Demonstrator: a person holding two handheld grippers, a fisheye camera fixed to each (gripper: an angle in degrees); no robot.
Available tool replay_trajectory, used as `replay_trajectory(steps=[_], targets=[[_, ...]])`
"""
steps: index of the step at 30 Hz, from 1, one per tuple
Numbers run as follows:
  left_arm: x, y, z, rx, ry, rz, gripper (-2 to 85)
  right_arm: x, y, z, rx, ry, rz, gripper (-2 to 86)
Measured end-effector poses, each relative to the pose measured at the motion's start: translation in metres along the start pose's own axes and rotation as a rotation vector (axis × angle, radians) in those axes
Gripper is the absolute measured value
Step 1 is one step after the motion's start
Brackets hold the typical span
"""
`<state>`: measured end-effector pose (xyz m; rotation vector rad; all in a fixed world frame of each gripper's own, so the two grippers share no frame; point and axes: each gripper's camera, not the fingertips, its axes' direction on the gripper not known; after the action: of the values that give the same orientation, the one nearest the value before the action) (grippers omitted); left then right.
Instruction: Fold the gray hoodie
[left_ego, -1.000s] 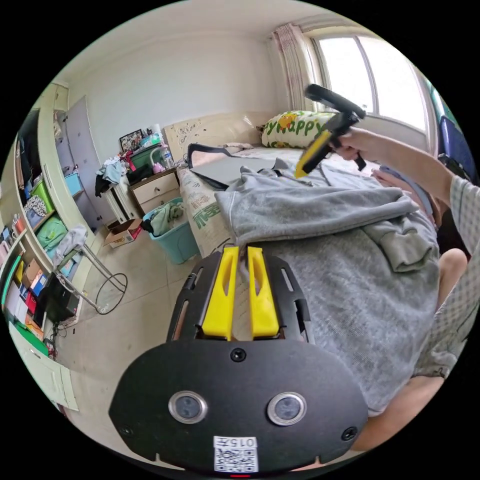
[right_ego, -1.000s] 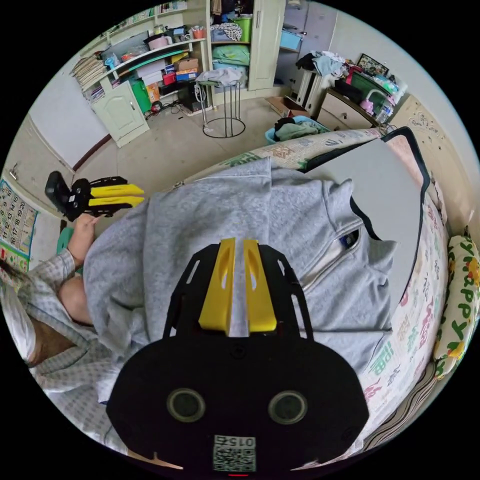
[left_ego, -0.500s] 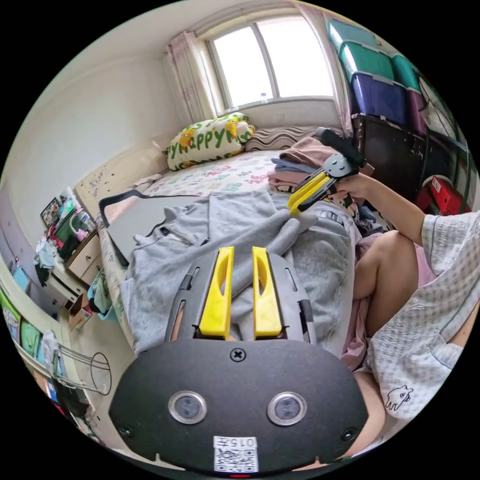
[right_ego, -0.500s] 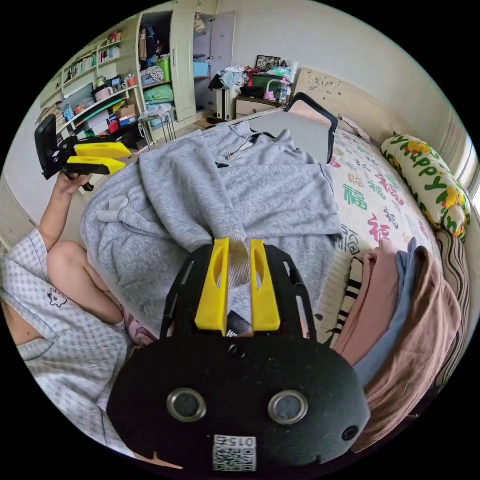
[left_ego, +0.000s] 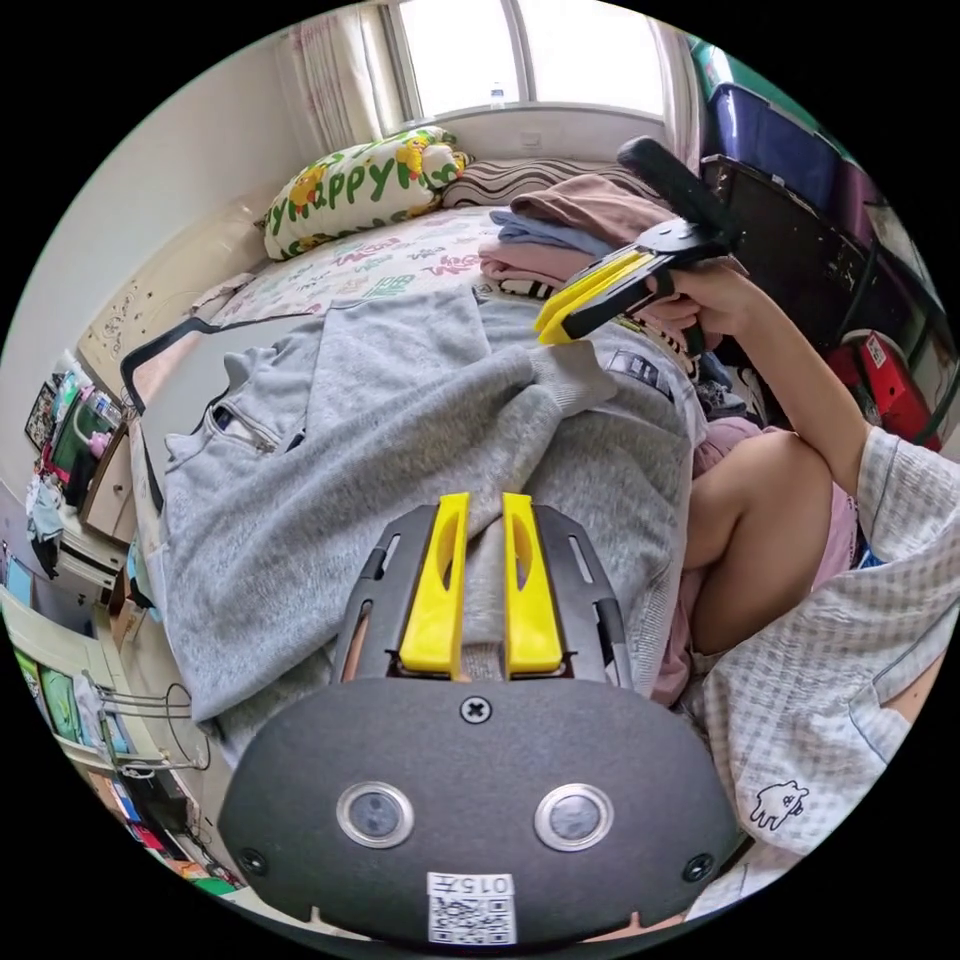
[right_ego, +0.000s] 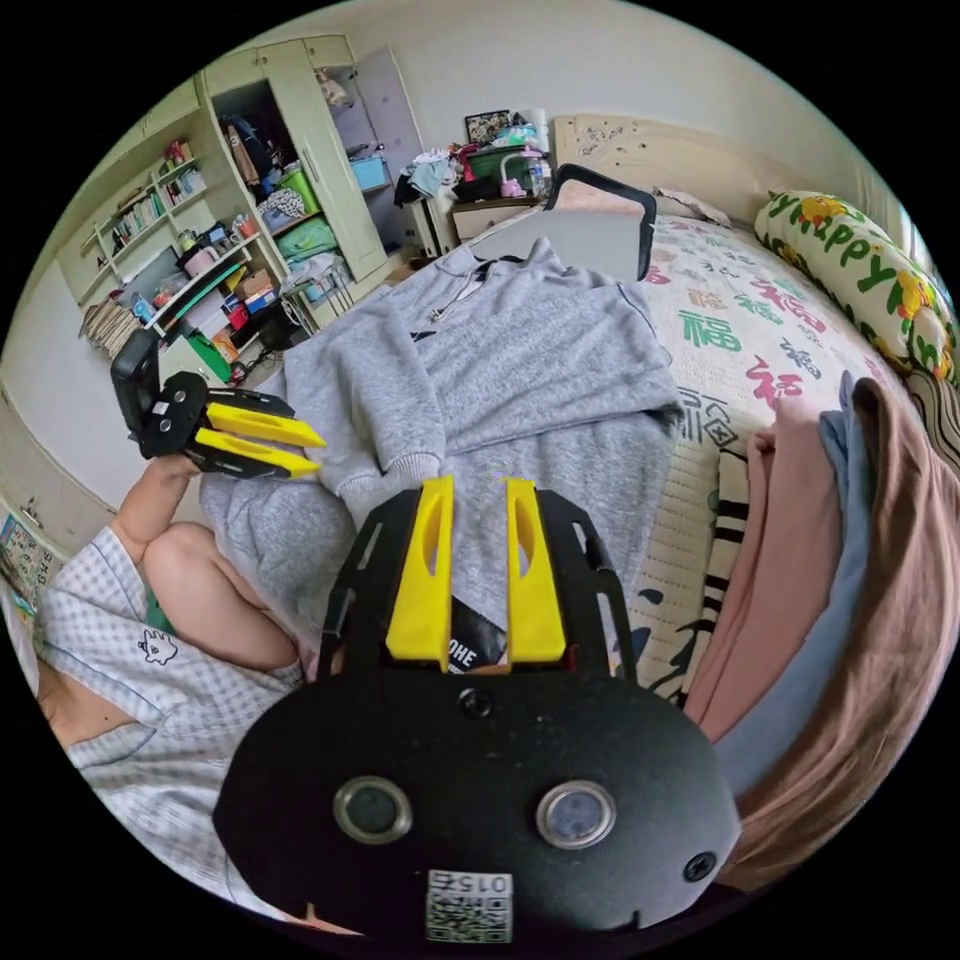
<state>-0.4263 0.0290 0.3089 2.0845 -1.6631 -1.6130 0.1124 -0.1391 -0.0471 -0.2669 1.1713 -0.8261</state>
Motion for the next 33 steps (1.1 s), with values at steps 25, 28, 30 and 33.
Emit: replay_trajectory(steps=[25,28,30,33], targets=[[0.063,-0.001,0.013,0.148,-0.218,0.122,0.1,0.052,0.036,-0.020,0.251,0.035,0.040,0.1],[0.054,-0.010,0.034,0.068,-0.152,0.131,0.1,0.062,0.036,-0.004,0.195,-0.155,0.014,2.7],[0.042,-0.013,0.045,0.020,-0.081,0.123,0.1,0.066,0.032,0.017,0.099,-0.217,0.008,6.3],[0.021,-0.017,0.041,0.024,0.008,0.083,0.3,0.061,0.027,0.050,-0.051,-0.239,-0.044,7.3]])
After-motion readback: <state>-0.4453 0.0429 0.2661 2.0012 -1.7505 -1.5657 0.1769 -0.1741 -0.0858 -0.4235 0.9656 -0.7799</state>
